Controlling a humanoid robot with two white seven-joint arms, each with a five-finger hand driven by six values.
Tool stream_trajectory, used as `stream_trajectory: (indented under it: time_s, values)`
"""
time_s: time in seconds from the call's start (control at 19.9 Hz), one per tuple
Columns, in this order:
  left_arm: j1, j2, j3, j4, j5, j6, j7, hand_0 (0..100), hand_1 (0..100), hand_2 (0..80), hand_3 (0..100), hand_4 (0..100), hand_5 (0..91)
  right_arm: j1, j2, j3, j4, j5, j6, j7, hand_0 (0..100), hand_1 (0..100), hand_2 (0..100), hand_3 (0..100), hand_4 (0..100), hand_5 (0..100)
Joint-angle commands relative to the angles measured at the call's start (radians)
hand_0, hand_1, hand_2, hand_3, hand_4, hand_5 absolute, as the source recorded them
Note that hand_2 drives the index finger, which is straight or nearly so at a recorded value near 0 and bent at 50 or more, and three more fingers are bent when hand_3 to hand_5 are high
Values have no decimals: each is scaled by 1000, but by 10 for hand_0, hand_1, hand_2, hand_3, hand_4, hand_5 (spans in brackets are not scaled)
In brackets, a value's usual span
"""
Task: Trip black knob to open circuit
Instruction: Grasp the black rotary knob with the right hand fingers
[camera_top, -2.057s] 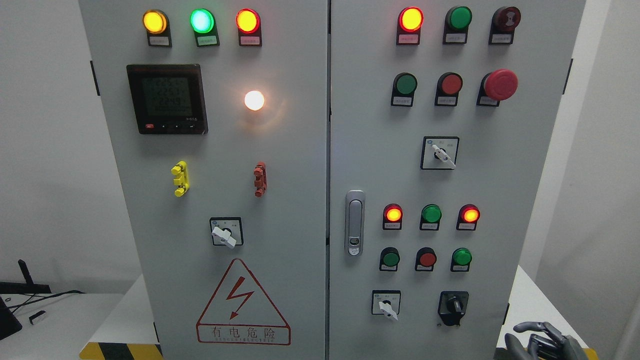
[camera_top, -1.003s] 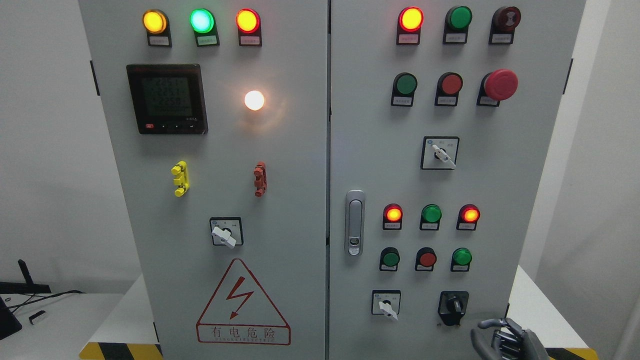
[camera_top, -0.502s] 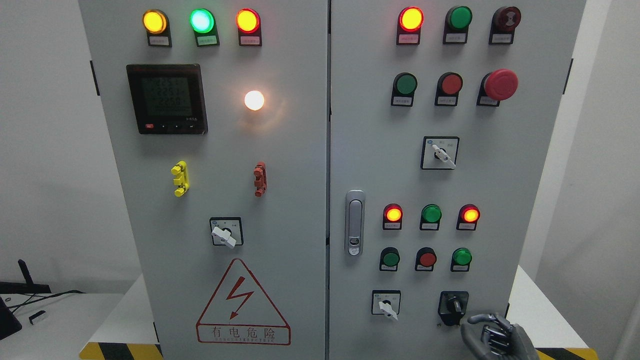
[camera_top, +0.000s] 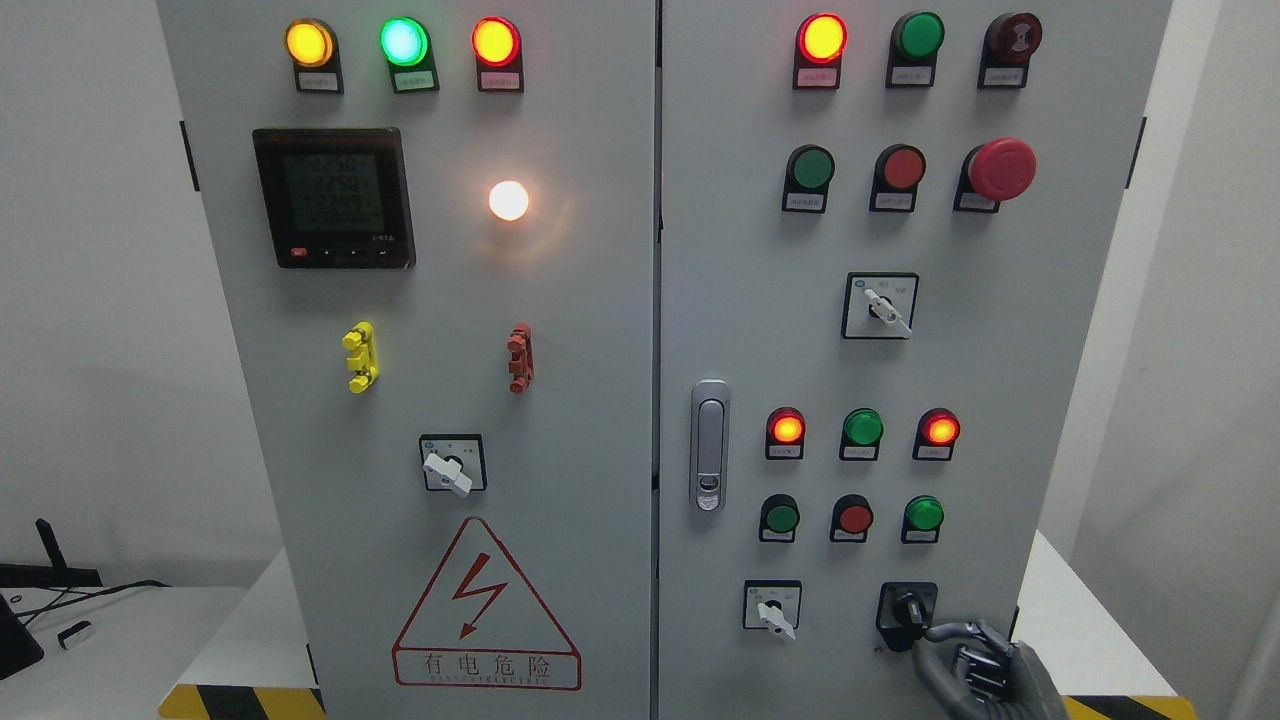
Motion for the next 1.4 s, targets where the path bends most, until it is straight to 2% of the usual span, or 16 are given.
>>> stream_trajectory:
  time_s: [0.0, 1.35]
  values:
    - [0, 0, 0, 0, -31, -1, 1, 120, 389, 0, 0, 0, 0, -10, 6, 8, 23, 0, -1, 0, 397, 850, 519, 1000, 1000, 950]
    - [0, 0, 0, 0, -31, -1, 1, 120, 389, 0, 0, 0, 0, -9, 19, 26, -11, 0, 2, -11, 402, 843, 515, 1000, 1000, 950]
